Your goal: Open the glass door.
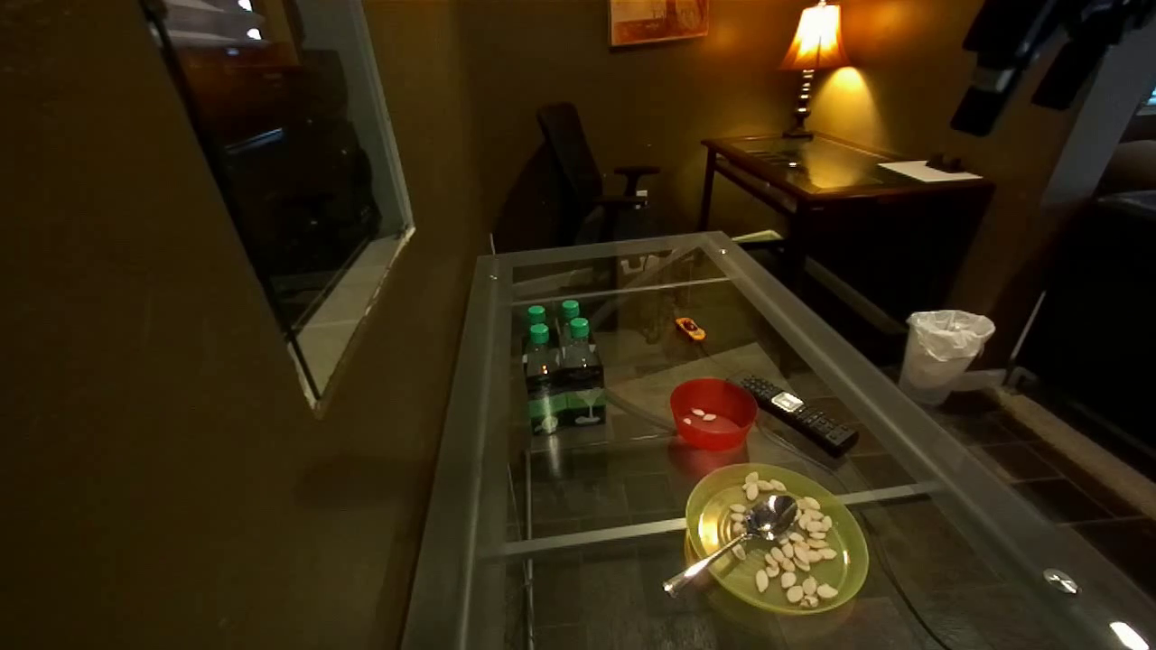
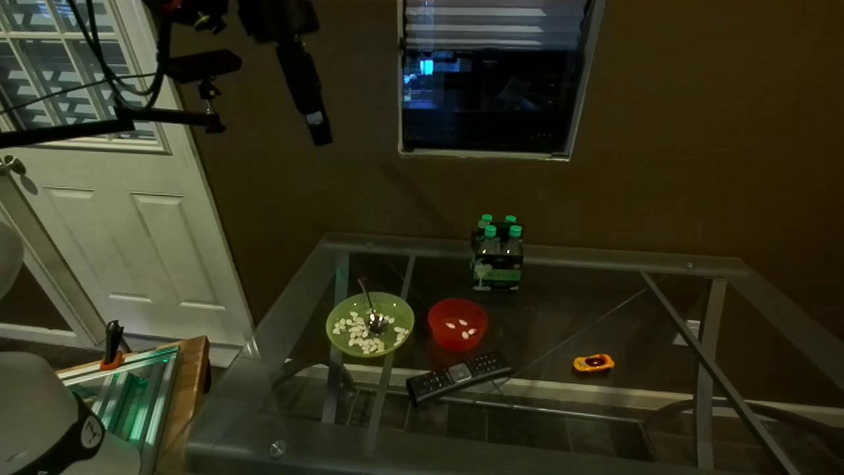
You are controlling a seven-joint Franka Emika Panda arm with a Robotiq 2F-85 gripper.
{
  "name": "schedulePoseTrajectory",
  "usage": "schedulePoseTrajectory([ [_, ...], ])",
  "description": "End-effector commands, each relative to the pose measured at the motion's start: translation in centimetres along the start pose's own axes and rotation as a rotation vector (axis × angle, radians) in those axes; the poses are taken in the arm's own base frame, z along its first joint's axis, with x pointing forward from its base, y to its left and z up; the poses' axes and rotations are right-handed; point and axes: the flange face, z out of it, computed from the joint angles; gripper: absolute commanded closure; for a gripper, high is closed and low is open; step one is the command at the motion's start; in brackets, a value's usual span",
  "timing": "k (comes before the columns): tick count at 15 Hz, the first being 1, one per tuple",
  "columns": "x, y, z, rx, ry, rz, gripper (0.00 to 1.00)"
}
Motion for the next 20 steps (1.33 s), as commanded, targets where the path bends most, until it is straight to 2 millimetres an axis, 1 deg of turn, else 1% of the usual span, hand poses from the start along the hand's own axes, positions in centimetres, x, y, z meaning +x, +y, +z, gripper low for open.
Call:
schedulePoseTrajectory([
  [1,2.6,-6.9,-2.7,0.141,-0.008,0.078,0.0],
  [4,5.0,-12.1,-5.5,0.229,0.06,0.129,0.0],
  [6,6.7,-15.0,-7.9,0.263,0.113,0.161,0.0],
  [7,7.6,-16.0,-9.0,0.268,0.141,0.183,0.0],
  [8,8.3,-16.9,-10.0,0.282,0.152,0.207,0.0],
  [9,8.8,-17.2,-10.6,0.278,0.125,0.23,0.0],
  [12,11.4,-17.4,-12.4,0.313,0.069,0.332,0.0],
  [13,12.2,-17.7,-12.9,0.35,0.046,0.355,0.0],
  [14,12.8,-18.4,-13.2,0.365,0.027,0.356,0.0],
  [15,13.3,-19.1,-13.6,0.383,0.014,0.359,0.0],
  [17,14.3,-21.4,-14.2,0.437,0.009,0.352,0.0],
  [19,15.5,-24.2,-14.6,0.514,0.033,0.357,0.0],
  [20,15.7,-25.6,-14.9,0.54,0.041,0.346,0.0],
])
